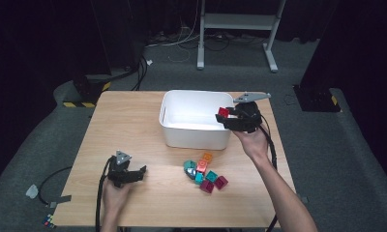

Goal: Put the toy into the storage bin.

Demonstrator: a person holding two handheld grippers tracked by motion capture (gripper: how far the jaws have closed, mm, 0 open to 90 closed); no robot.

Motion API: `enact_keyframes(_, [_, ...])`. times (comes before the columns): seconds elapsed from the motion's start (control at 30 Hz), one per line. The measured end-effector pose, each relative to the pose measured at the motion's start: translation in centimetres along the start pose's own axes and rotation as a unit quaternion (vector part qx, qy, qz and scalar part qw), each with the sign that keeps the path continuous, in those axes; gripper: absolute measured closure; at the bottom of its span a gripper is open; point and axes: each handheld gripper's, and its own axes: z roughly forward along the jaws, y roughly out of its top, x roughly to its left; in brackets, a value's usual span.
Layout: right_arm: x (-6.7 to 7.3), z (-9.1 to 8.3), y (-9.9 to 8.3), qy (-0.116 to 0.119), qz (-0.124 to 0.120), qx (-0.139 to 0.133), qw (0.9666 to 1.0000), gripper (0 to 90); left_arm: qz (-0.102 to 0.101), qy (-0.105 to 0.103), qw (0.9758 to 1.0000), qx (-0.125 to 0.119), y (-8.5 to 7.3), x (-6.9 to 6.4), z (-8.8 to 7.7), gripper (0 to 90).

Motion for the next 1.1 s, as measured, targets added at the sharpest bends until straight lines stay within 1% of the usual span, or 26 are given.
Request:
enact_keyframes(0.1, [-0.2, 0.9, 0.6, 0.000, 0.003, 0.008, 1.0000, 47.8, 0.000, 0.000, 1.0000, 0.000, 0.0, 0.0, 0.0, 15.5])
enact_keyframes(0.2, [-0.5, 1.7, 1.2, -0.001, 0.003, 0.005, 1.0000, 47.7, -0.001, 0.000, 1.0000, 0.000, 0.0, 0.0, 0.0, 15.5])
enact_keyframes(0.27, [-0.7, 2.3, 1.5, -0.001, 0.009, 0.009, 0.9999, 47.7, -0.001, 0.000, 1.0000, 0.000, 0.0, 0.0, 0.0, 15.5])
enact_keyframes(0.4, [-0.9, 3.7, 2.2, -0.007, 0.005, 0.019, 0.9998, 47.7, -0.002, 0.000, 1.0000, 0.000, 0.0, 0.0, 0.0, 15.6])
enact_keyframes(0.43, [-0.9, 4.0, 2.3, -0.007, 0.003, 0.017, 0.9998, 47.7, -0.002, 0.000, 1.0000, -0.001, 0.0, 0.0, 0.0, 15.7])
enact_keyframes(0.6, [-1.4, 5.5, 2.9, -0.010, 0.018, 0.026, 0.9995, 47.6, -0.003, 0.000, 1.0000, -0.001, 0.0, 0.0, 0.0, 15.7])
enact_keyframes(0.8, [-1.8, 7.1, 3.0, -0.019, 0.024, 0.033, 0.9990, 47.6, -0.003, 0.001, 1.0000, -0.001, 0.0, 0.0, 0.0, 15.7])
enact_keyframes(0.93, [-1.9, 8.0, 2.8, -0.024, 0.024, 0.043, 0.9985, 47.5, -0.002, 0.001, 1.0000, -0.001, 0.0, 0.0, 0.0, 15.7])
enact_keyframes(1.03, [-2.2, 8.5, 2.7, -0.028, 0.029, 0.048, 0.9981, 47.1, -0.002, 0.001, 1.0000, 0.000, 0.0, 0.0, 0.0, 15.7])
enact_keyframes(1.1, [-2.3, 8.7, 2.7, -0.026, 0.031, 0.048, 0.9980, 45.7, -0.002, 0.001, 1.0000, -0.001, 0.0, 0.0, 0.0, 15.7])
